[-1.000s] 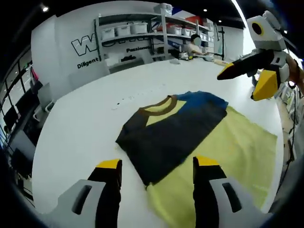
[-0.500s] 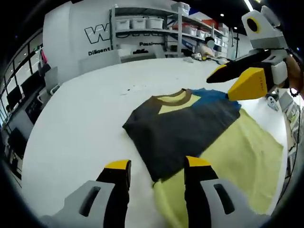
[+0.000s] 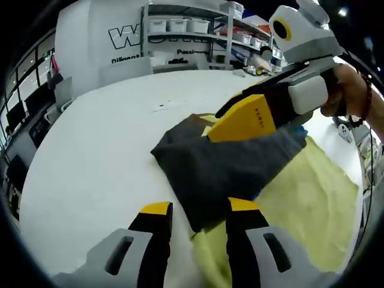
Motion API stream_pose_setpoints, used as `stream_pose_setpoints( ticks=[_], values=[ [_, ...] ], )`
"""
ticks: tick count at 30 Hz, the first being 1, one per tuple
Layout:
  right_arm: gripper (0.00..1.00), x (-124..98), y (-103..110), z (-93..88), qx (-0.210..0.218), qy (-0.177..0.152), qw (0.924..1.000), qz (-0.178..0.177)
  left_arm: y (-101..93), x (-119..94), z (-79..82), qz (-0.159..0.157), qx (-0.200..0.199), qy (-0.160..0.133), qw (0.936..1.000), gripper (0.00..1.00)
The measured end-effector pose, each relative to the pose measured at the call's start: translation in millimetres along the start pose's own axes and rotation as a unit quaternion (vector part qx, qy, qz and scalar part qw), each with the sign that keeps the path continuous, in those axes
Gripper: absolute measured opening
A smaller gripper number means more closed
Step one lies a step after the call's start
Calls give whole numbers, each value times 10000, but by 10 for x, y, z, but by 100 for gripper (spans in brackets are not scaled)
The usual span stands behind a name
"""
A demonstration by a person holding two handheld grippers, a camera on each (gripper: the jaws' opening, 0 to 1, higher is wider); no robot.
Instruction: Fold the garment on the visible template until the final outline fits inside the template.
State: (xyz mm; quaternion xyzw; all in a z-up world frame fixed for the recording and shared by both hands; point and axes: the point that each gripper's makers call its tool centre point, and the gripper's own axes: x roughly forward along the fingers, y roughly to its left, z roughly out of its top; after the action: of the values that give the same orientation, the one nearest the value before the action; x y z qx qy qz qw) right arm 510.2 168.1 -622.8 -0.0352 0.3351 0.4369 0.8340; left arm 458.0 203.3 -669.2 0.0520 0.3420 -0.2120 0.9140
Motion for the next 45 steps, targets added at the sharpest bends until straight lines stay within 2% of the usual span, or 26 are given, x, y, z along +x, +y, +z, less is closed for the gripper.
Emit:
stream_pose_setpoints(
  ticks=[3,8,12,18,28,32,35,45],
  values=[
    [39,126,-83,63,104,-17,9999,-35,-45,44,-25,-112,-60,34,9999,34],
    [32,334,-110,109,225,-2,9997,-26,-24,74,-12,-42,48,33,10000,31],
    [30,452,-140,106,401,19,9992,33,-16,74,-27,16,291,57,9996,29],
    [27,585,-82,13,575,173,9980,181,-9,61,-38,70,381,2,9993,26],
    [15,688,-95,-18,640,299,9972,230,3,63,-35,83,484,11,9988,21],
    [0,692,-99,-6,620,306,9973,231,11,69,-27,88,507,10,9987,16],
    [0,675,-128,37,521,288,9981,161,27,71,-23,124,527,-7,9985,10],
    [0,709,-194,298,825,-36,9966,20,13,78,-12,102,682,16,9976,7]
  ],
)
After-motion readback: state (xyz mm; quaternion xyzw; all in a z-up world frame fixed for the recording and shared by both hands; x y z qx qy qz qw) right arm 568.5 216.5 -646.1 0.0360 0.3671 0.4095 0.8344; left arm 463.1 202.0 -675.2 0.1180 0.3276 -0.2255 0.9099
